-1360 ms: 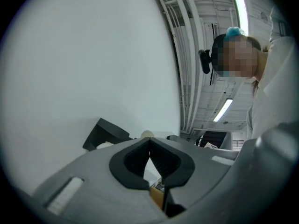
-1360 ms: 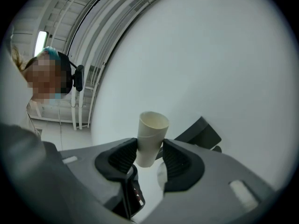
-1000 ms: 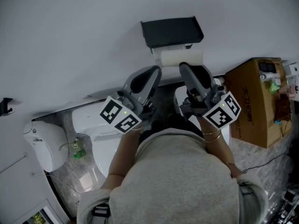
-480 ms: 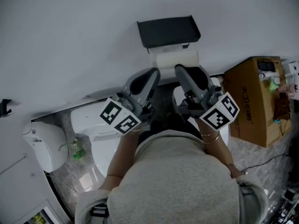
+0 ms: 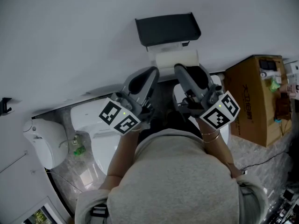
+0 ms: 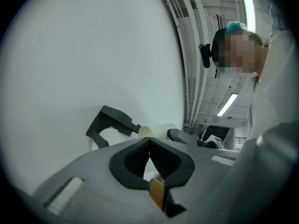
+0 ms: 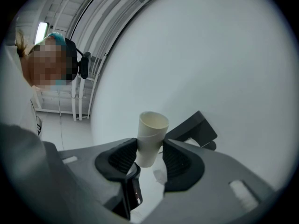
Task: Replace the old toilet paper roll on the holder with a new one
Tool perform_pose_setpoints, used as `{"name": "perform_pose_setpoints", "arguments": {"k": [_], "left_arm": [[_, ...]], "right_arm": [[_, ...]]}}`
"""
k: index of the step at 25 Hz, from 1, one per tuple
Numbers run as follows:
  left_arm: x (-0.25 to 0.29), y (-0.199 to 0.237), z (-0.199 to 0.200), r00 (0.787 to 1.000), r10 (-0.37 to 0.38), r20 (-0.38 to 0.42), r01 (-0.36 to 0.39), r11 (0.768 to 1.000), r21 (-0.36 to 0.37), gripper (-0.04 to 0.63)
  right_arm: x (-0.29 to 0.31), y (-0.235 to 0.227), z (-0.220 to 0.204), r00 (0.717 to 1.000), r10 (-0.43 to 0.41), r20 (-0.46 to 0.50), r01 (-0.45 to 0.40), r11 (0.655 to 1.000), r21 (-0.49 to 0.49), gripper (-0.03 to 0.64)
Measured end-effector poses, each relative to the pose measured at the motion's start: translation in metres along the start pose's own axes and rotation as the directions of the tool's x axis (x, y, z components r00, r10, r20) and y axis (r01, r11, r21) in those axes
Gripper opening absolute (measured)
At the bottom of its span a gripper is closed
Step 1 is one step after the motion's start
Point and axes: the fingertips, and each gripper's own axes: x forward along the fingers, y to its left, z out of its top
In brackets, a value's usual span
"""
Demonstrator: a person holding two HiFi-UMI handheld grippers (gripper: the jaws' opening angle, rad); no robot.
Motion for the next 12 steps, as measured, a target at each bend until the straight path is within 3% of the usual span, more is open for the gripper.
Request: {"name": "perform_pose_setpoints", "arguments": {"k": [12], "left_arm": [[0.004, -0.005, -0.010, 0.999, -0.013, -0.043, 0.013, 1.000, 0.000, 0.008]], "right_arm": [[-0.002, -0.006, 0.002, 1.000, -0.003, -0.006, 0.003, 1.000, -0.022, 0.178]]}}
